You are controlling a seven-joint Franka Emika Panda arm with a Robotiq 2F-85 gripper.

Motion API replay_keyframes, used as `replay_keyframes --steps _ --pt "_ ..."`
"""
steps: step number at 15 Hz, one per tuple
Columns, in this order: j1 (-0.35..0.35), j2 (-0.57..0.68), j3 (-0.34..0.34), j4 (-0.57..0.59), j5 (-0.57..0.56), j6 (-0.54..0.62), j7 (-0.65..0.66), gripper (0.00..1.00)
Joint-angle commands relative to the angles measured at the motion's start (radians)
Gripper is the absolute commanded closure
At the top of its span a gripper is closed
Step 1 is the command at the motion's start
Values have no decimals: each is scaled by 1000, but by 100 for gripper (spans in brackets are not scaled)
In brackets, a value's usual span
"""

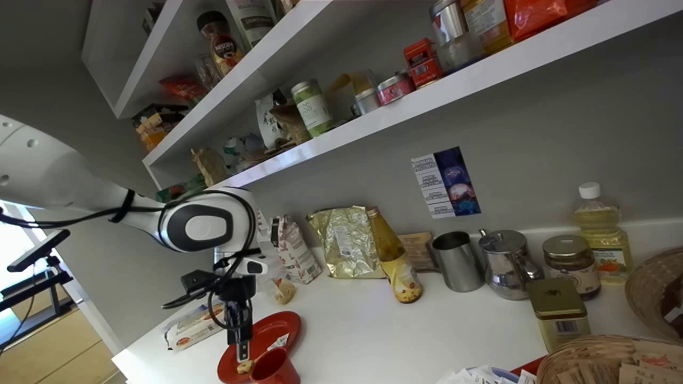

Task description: Put the red cup on the red plate

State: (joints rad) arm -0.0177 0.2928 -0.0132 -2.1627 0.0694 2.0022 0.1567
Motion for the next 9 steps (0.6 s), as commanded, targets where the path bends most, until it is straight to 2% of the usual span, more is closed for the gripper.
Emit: replay_keyframes --steps 1,9 --pt "-15 49 -23 18 41 46 40 0" --pt "-44 76 -53 10 108 147 79 0"
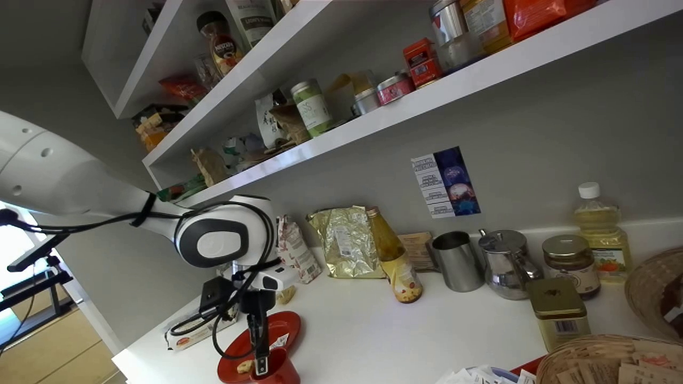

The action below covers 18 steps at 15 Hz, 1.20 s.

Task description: Put the red cup on the red plate

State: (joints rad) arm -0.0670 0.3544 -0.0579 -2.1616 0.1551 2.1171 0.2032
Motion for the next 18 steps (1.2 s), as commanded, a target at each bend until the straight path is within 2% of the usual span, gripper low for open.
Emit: replay_keyframes --steps 1,8,12,18 --pt "9 15 -12 9 14 47 52 0" --pt "69 45 -37 27 -133 94 177 0" --pt "84 88 -35 43 -189 78 188 0" --pt "78 143 -50 83 -216 69 166 0"
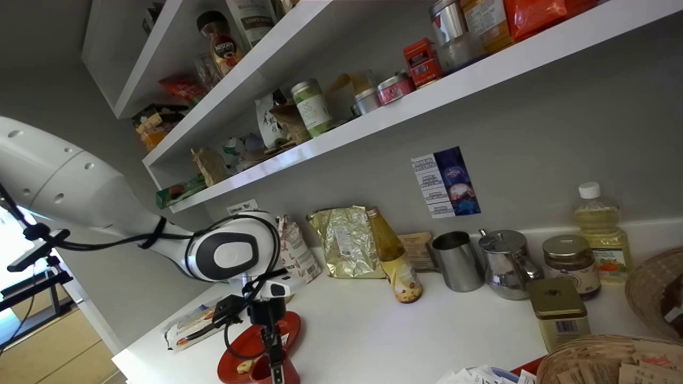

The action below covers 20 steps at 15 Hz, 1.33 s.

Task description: Put the red cup on the red plate

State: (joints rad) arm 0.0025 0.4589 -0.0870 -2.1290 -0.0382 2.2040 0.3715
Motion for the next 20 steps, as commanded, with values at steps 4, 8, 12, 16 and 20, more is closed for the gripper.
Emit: replay_keyframes --steps 4,8,12,16,20 --pt "1 67 -32 88 -18 -25 -16 0" --pt "-8 96 -33 124 -12 -47 -39 33" --pt "-19 111 -35 141 -6 -60 -48 65" --pt "-23 118 -34 137 -1 -64 -45 98" --pt "-32 100 -27 126 18 -74 -56 98"
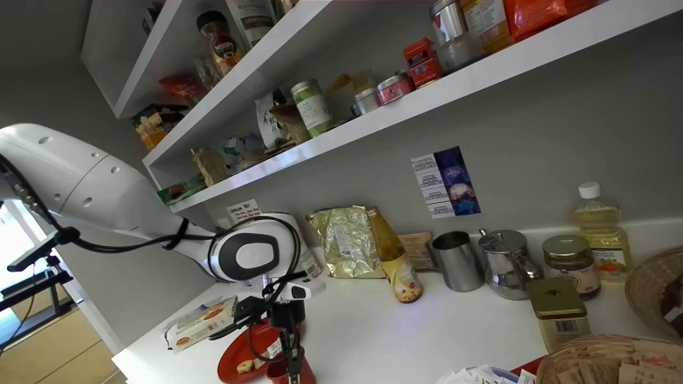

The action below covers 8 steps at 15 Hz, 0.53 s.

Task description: Put the red cup on the red plate

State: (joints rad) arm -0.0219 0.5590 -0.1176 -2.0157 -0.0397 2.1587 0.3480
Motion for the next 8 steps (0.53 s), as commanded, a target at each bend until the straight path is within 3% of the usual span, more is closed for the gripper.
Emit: replay_keyframes --steps 1,8 --pt "-10 -13 4 7 23 -33 -39 98" --pt "4 -161 9 -34 6 -68 -76 98"
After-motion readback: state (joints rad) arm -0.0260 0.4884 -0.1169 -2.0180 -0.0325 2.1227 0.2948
